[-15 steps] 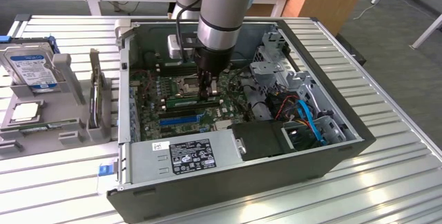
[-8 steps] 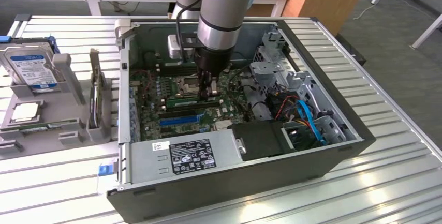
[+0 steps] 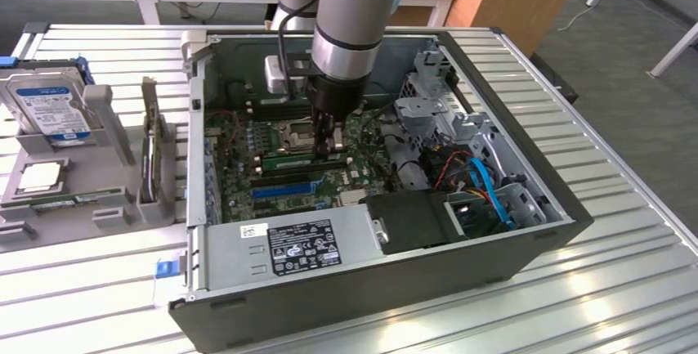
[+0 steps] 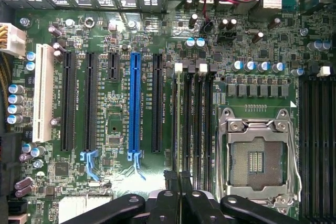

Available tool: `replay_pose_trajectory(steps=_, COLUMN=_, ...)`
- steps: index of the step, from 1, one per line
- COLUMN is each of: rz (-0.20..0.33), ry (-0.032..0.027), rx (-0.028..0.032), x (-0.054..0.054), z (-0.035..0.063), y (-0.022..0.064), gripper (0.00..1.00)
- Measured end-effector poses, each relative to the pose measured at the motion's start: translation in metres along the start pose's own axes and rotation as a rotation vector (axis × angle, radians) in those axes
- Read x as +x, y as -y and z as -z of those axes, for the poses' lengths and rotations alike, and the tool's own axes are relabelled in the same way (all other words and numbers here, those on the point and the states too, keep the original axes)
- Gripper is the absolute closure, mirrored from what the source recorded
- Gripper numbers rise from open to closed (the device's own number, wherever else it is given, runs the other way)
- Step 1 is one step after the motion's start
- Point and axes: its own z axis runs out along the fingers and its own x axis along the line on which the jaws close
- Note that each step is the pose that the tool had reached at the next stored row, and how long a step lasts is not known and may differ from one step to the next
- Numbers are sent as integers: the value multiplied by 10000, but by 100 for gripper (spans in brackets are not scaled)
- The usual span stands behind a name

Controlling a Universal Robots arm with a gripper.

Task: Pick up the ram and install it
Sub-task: 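Insert the ram into the slot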

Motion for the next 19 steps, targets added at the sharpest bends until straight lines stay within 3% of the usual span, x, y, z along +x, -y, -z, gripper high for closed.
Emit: replay_pose_trajectory(steps=19, rz=0, ry=-1, rx=-2, x=2, z=-39, y=2, gripper=88)
